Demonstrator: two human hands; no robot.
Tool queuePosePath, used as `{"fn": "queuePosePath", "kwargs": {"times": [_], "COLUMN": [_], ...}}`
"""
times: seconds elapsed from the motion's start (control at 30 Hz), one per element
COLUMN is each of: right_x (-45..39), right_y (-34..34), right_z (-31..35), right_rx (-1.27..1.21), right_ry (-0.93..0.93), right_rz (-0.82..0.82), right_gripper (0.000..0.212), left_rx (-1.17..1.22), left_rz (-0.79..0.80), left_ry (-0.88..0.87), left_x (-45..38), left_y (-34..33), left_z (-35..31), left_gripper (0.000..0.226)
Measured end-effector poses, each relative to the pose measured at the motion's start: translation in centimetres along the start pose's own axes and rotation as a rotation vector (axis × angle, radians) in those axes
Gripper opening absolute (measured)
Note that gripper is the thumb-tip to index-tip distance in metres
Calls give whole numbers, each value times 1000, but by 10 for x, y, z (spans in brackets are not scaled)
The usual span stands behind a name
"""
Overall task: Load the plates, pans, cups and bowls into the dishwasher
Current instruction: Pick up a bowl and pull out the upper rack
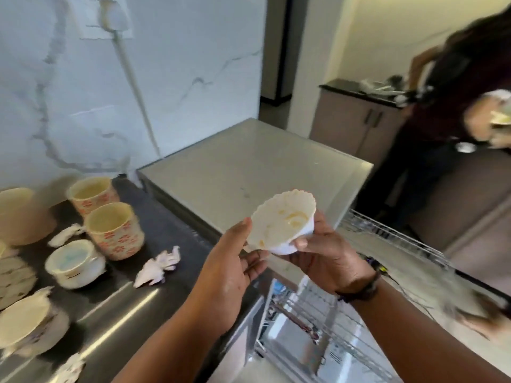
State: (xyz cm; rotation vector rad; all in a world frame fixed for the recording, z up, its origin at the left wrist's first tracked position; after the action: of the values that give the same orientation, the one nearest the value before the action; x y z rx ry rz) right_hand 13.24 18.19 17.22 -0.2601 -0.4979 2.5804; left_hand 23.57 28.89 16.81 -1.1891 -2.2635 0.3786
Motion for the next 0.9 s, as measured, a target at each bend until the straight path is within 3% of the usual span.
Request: {"fn": "queuePosePath", "kwargs": {"times": [0.13, 0.2, 0.3, 0.4, 0.47, 0.53, 0.63, 0.73, 0.9], "right_x": [35, 51, 74, 101, 123, 146, 182, 210, 219], "right_y": [52, 86, 144, 213, 261, 308, 372, 419, 465], "right_z": [21, 28, 29, 24, 17, 6, -18, -41, -78], "right_rx": [-355, -463, -603, -720, -758, -774, -749, -703, -463], "right_ry": [28, 76, 136, 133, 85, 10, -116, -252, -603], "right_rz": [-91, -144, -248, -434, -549, -668, -849, -989, -1078], "right_gripper": [80, 84, 88, 82, 79, 81, 85, 74, 66], "left_rx": [-207, -369, -627, -1084, -1456, -1737, -2035, -2198, -2344], "left_rz": [263, 394, 558, 673, 651, 636, 598, 485, 350], "left_ry": [-52, -110, -273, -566, -800, -896, -887, -837, -752], "left_x": [-9, -18, -38, -77, -115, -156, -216, -269, -330], "left_y": [-68, -101, -142, -181, -205, -225, -246, -253, -257], "left_z": [18, 33, 60, 97, 125, 154, 187, 202, 206], "left_gripper": [50, 37, 22, 25, 32, 40, 52, 69, 82]}}
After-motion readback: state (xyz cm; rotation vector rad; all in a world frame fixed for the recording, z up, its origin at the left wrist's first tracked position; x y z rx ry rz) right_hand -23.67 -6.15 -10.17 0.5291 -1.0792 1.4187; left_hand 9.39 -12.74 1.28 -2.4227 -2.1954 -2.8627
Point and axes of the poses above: each hand's wrist, its own x-axis away from the middle knuckle, its own y-axis out of the back of the hand, z = x × y, the point moved 5 cm from there along -x, towards the middle knuckle, and after that the axes turned 1 degree about x, right-handed, at the moved point
